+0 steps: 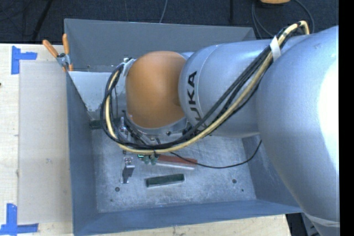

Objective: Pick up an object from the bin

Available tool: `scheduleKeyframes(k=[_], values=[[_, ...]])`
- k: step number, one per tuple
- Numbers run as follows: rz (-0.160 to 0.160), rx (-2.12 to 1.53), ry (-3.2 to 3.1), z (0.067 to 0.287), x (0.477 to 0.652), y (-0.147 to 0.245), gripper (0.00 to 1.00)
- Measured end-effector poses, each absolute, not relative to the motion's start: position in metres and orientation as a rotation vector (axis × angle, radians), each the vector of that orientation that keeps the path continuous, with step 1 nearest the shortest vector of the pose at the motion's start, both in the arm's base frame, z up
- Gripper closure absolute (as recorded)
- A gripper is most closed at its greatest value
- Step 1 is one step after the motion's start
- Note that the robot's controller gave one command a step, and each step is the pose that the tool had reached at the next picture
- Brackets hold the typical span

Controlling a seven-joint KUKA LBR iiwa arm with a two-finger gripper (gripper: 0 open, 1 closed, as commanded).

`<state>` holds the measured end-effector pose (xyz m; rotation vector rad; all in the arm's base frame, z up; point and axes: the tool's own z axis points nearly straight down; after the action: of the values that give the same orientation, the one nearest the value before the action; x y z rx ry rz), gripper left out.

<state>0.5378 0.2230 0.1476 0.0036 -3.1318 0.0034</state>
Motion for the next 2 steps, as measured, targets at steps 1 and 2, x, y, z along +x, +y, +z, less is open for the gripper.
scheduleKeyframes(k=[1,2], values=[[0.000,-0.003,-3.140,0.152,0.540,0.222,0.00],[0.000,0.110,-3.140,0.107,0.544,0.158,0.00]])
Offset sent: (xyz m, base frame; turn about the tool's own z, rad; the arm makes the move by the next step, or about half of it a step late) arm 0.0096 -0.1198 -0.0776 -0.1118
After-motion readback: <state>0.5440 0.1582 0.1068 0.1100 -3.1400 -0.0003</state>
